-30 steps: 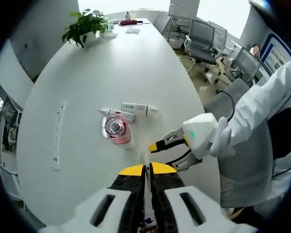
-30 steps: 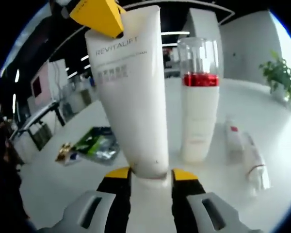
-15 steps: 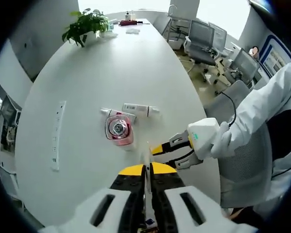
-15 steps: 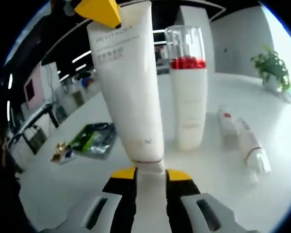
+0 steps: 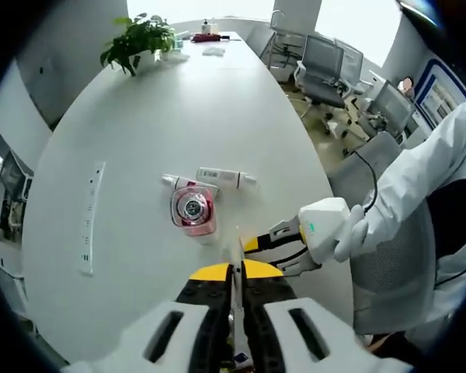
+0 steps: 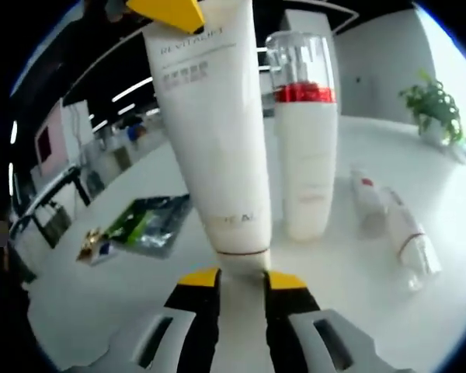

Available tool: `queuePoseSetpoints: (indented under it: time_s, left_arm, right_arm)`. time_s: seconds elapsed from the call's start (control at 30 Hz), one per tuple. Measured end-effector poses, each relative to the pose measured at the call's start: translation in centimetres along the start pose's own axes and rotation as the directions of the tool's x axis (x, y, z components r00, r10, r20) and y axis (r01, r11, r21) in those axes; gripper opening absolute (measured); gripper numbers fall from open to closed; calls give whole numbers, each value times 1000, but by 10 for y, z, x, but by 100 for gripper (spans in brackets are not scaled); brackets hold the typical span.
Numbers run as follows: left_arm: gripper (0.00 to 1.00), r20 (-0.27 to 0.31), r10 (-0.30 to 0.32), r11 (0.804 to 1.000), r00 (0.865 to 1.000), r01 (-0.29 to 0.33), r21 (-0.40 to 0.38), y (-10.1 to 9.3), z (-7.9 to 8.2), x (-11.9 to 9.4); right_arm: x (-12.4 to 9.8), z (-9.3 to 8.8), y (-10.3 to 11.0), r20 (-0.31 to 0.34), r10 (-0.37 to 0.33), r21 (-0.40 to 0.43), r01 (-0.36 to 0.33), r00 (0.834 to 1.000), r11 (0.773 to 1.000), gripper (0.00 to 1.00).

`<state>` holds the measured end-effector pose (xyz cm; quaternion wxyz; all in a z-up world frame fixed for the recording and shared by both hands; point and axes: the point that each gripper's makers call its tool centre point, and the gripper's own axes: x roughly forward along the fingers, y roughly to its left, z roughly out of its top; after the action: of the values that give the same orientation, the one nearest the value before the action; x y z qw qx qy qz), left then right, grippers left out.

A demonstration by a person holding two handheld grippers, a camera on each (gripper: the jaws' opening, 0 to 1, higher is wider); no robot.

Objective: Arrange the skincare products in the storage area until every visible bottle or jar stands upright without overlapping.

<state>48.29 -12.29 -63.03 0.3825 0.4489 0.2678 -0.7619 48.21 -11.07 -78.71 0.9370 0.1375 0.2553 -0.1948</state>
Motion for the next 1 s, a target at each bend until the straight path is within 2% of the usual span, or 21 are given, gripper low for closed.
queuePoseSetpoints:
  time_s: [1.0]
  left_arm:
    - [1, 1, 3, 1000, 1000, -3, -16, 24, 5, 1]
  right_arm:
    - [17, 17, -10, -8, -4, 8, 4, 1000, 1000, 21]
